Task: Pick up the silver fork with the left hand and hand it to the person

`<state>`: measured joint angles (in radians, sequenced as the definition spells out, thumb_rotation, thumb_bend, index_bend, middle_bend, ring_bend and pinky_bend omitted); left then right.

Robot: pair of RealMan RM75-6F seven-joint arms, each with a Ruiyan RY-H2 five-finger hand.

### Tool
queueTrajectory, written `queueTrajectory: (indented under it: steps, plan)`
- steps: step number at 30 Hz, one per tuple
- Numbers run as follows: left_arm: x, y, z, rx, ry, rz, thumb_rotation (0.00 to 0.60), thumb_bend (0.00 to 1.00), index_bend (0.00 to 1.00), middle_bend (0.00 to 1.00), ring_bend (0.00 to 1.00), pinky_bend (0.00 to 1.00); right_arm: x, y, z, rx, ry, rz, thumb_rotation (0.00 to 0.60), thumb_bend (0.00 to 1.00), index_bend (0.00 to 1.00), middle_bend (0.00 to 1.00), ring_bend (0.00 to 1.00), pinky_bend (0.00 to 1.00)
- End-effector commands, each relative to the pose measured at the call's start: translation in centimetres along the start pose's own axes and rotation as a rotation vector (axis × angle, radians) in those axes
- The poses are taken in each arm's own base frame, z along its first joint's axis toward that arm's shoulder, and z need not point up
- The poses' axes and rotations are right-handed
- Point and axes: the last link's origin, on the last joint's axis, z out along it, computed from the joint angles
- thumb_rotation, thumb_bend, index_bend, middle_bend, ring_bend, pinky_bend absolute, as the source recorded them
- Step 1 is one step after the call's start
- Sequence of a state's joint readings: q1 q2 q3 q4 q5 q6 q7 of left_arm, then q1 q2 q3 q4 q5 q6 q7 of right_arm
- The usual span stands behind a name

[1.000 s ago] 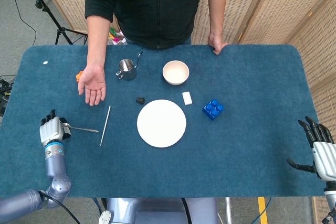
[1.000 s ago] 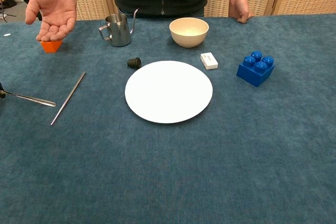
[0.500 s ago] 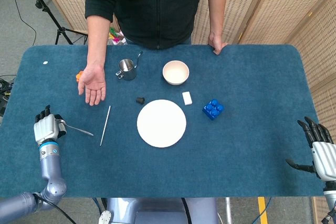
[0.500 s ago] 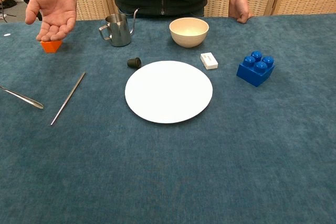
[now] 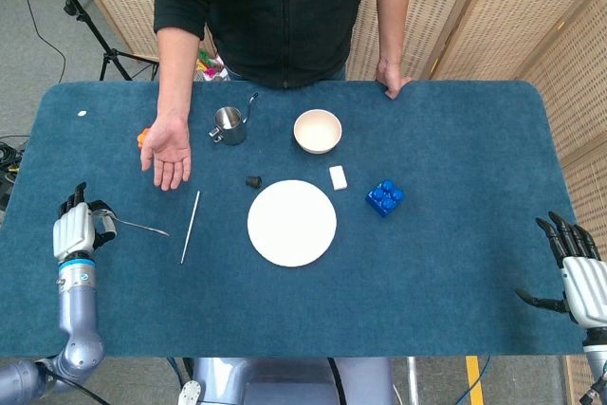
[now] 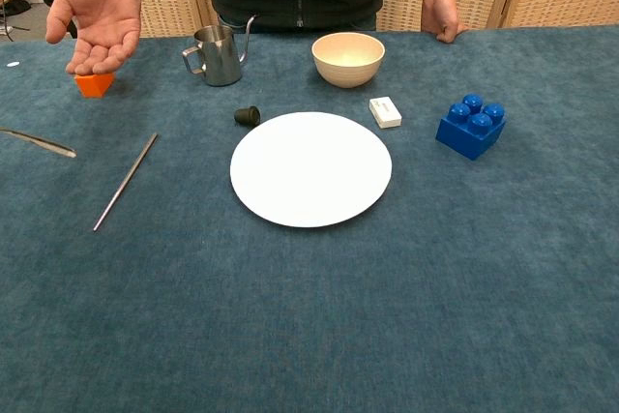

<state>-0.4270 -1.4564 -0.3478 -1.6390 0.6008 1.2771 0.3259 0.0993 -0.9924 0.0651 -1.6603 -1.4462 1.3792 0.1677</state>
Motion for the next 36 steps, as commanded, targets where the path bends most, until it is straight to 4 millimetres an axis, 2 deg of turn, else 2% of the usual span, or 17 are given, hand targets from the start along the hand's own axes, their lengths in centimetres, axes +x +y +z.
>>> queueTrajectory:
  steps: [1, 10, 14, 18, 23, 29, 36]
  plan:
    - [2.0, 0.7, -1.2, -0.058, 0.025, -0.192, 0.600, 0.63, 0.75, 0.00, 0.00, 0.00, 0.0, 0.0, 0.0, 0.001, 0.000, 0.001, 0.600, 0.00, 0.02, 0.00, 0.00, 0.00]
    - [4.9, 2.4, -2.4, -0.109, 0.068, -0.435, 0.600, 0.64, 0.75, 0.00, 0.00, 0.00, 0.0, -0.1, -0.1, 0.005, -0.001, 0.003, 0.600, 0.00, 0.02, 0.00, 0.00, 0.00]
    - [5.5, 3.3, -2.1, -0.089, 0.091, -0.510, 0.600, 0.64, 0.76, 0.00, 0.00, 0.00, 0.0, -0.1, -0.1, 0.006, -0.002, 0.002, 0.600, 0.00, 0.02, 0.00, 0.00, 0.00]
    - [6.4, 5.6, -1.0, -0.029, 0.048, -0.546, 0.600, 0.64, 0.76, 0.00, 0.00, 0.00, 0.0, 0.0, -0.1, 0.002, -0.003, 0.003, 0.600, 0.00, 0.02, 0.00, 0.00, 0.00]
    - [7.2, 7.1, -0.2, 0.032, 0.018, -0.582, 0.600, 0.64, 0.76, 0.00, 0.00, 0.00, 0.0, 0.0, 0.0, 0.002, -0.005, 0.002, 0.600, 0.00, 0.02, 0.00, 0.00, 0.00]
    - [7.2, 8.6, 0.4, 0.055, -0.006, -0.568, 0.600, 0.64, 0.76, 0.00, 0.00, 0.00, 0.0, 0.0, 0.0, 0.000, -0.006, 0.003, 0.600, 0.00, 0.02, 0.00, 0.00, 0.00]
    - [6.0, 10.0, 1.0, 0.085, -0.023, -0.547, 0.600, 0.64, 0.76, 0.00, 0.00, 0.00, 0.1, 0.2, 0.1, -0.005, -0.007, 0.005, 0.600, 0.00, 0.02, 0.00, 0.00, 0.00]
